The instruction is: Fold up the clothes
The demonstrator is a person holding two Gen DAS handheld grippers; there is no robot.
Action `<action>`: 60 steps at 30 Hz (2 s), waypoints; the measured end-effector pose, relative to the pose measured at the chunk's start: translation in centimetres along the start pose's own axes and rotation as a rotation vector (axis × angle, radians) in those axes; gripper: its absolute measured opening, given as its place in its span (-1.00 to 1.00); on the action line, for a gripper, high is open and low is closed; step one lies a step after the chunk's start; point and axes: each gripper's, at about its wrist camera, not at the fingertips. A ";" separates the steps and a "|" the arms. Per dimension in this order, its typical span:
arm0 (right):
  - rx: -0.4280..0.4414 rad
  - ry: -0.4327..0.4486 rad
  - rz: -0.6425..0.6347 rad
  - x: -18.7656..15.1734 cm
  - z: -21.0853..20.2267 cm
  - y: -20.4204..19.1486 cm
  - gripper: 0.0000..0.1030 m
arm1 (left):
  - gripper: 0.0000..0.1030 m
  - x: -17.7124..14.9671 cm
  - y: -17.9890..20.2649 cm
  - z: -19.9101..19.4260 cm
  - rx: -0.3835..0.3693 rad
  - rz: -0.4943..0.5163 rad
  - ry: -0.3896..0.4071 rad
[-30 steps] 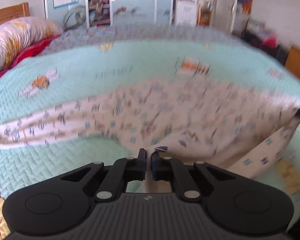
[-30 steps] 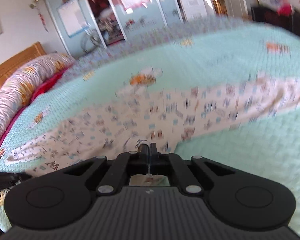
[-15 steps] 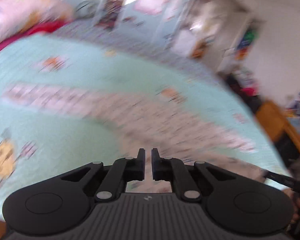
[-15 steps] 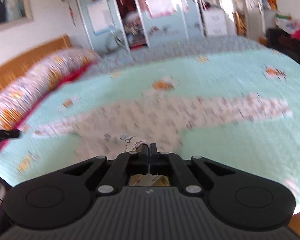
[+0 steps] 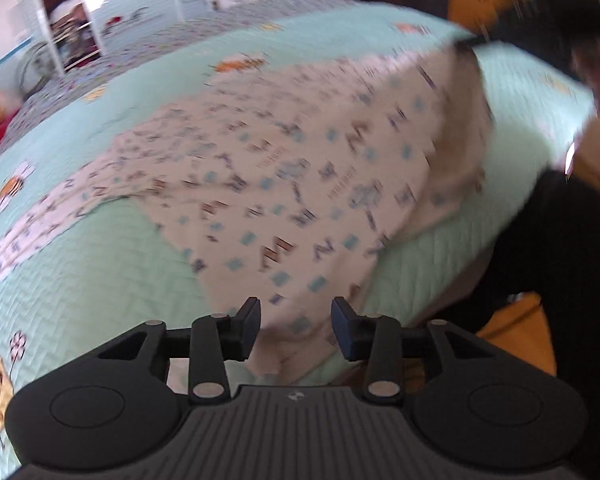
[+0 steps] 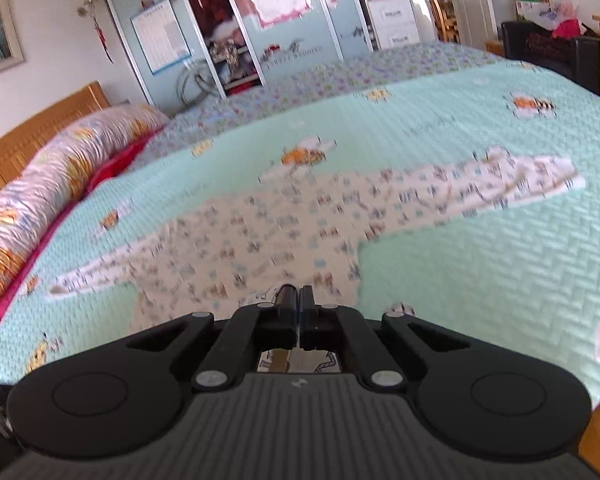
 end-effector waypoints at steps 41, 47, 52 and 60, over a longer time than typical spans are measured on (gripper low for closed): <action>0.083 -0.185 -0.058 -6.5 -1.7 -1.2 -0.11 | -0.89 -3.0 -4.8 -6.8 0.205 -0.098 0.092; 0.097 -0.220 -0.064 -7.4 -1.5 -1.4 -0.09 | -0.88 -5.0 -5.9 -7.2 0.215 -0.189 0.018; 0.057 -0.224 -0.134 -7.6 -3.0 -0.6 -0.07 | -0.59 -4.4 -4.0 -6.4 0.171 -0.073 0.036; 0.067 -0.355 -0.409 -11.0 -4.2 -2.0 -0.06 | -0.32 -5.7 -1.1 -4.5 0.133 0.296 -0.031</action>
Point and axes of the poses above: each gripper's, at about its wrist camera, not at the fingertips, and z roughly the way its jaws point, y to its right, x to its top, and after that the axes turned 14 degrees about y, right-handed
